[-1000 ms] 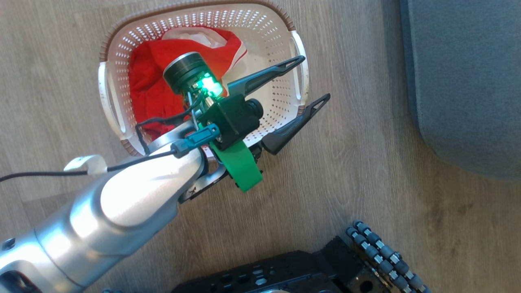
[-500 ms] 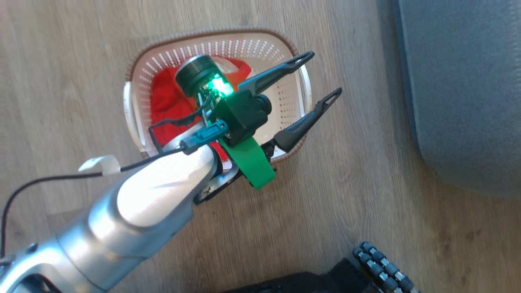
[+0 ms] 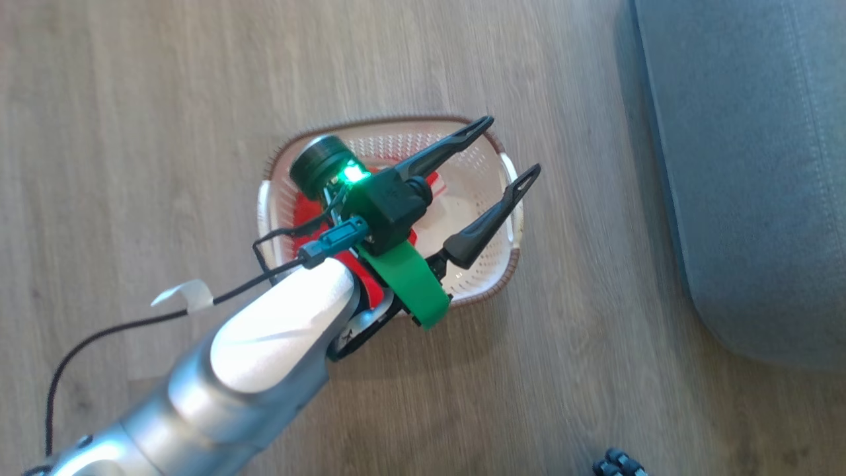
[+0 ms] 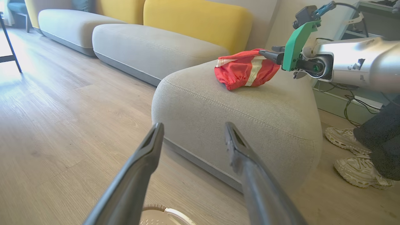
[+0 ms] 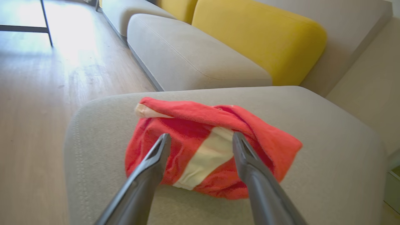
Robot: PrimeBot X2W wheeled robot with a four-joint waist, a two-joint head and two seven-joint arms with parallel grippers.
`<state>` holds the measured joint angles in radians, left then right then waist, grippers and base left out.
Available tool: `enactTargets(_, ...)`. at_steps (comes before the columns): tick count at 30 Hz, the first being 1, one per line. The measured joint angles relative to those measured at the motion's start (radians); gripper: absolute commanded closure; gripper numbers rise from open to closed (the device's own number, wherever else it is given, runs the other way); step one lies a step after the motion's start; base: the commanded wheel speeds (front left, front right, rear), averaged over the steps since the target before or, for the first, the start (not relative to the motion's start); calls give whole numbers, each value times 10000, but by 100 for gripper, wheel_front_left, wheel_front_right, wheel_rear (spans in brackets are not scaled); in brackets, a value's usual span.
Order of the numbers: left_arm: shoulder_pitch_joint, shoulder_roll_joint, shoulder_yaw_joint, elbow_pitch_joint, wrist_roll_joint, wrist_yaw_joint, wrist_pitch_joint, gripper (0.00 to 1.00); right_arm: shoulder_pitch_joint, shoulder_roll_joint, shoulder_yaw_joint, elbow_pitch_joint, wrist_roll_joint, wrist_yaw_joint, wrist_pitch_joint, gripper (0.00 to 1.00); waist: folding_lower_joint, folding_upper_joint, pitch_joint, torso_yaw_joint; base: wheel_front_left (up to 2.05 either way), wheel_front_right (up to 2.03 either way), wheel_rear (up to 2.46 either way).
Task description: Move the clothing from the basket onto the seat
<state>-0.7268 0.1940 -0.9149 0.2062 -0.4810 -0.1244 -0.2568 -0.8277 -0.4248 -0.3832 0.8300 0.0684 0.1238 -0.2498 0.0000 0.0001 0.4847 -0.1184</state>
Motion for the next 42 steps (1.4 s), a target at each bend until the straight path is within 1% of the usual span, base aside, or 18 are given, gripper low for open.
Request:
enactTargets(4, 353, -153, 265, 136, 44, 0, 0, 0, 371, 349, 938, -838, 387, 0, 0, 0, 0, 0, -486, 246, 0, 0, 0)
enactTargets(9, 722, -282, 688, 320, 58, 0, 0, 0, 707, 832, 1864, -1833, 736, 0, -2, 0, 0, 0, -1057, 582, 0, 0, 0)
enactTargets(16, 1466, -439, 1300, 546, 146, 0, 0, 0, 1464, 1703, 3173, -2903, 874, 0, -13, 0, 0, 0, -1847, 1058, 0, 0, 0)
enactTargets(22, 2137, -483, 2253, 821, 267, 0, 0, 0, 2246, 1990, 4474, -3659, 1189, 0, 21, 0, 0, 0, -2508, 1406, 0, 0, 0)
enactTargets(29, 2966, -499, 3927, 1218, 677, -2, 0, 0, 3189, 2044, 5269, -4343, 1764, 0, 100, 0, -1, 0, -3151, 1703, 0, 0, 0)
enactTargets(34, 3603, -548, 5045, 1346, 1005, -2, 0, 0, 3759, 2144, 5457, -4591, 2004, 0, 107, 0, -1, 0, -3472, 1844, 0, 0, 0)
enactTargets(37, 4014, -633, 5705, 1350, 1216, -2, 0, 0, 4125, 2263, 5653, -4675, 1954, 0, 104, 0, -1, 0, -3629, 1887, 0, 0, 0)
enactTargets(38, 4014, -633, 5705, 1350, 1216, -2, 0, 0, 4125, 2263, 5653, -4675, 1954, 0, 104, 0, -1, 0, -3629, 1887, 0, 0, 0)
enactTargets(42, 4721, -775, 6537, 1390, 1592, 0, 2, 0, 4870, 2568, 5739, -4544, 1952, 0, 58, 0, -1, 0, -3892, 1900, 0, 0, 0)
